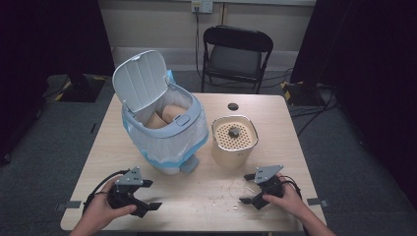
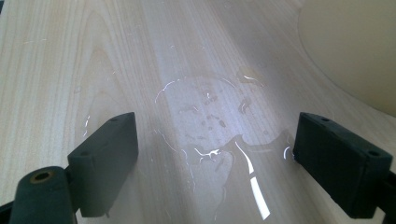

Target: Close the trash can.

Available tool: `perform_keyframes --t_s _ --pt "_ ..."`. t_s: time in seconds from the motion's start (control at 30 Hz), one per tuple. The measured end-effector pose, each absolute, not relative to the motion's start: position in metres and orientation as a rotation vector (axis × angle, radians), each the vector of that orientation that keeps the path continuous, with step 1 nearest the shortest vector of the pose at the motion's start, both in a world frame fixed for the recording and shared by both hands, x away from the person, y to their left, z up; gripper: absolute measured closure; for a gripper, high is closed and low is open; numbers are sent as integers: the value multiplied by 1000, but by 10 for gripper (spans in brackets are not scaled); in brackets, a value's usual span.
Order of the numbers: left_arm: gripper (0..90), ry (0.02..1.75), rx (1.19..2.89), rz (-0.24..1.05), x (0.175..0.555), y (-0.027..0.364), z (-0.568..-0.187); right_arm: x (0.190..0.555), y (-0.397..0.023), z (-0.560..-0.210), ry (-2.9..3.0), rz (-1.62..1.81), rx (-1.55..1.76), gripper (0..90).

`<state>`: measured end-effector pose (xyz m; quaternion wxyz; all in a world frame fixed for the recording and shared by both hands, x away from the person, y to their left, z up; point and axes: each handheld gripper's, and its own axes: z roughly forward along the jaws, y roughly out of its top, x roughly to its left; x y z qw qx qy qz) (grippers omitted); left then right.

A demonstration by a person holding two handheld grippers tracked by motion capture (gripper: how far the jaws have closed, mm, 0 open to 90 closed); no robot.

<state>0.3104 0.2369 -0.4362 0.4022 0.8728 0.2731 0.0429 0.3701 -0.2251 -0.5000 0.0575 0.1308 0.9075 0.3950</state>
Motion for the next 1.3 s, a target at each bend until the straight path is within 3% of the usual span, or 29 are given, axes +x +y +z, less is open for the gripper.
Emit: perform_keyframes --t_s 0.5,1.3 --pt "164 886 2151 146 330 282 -400 370 -225 -500 2748 1195 402 133" --pt "206 924 2145 162 359 302 -319 369 -225 -500 2747 1195 403 133"
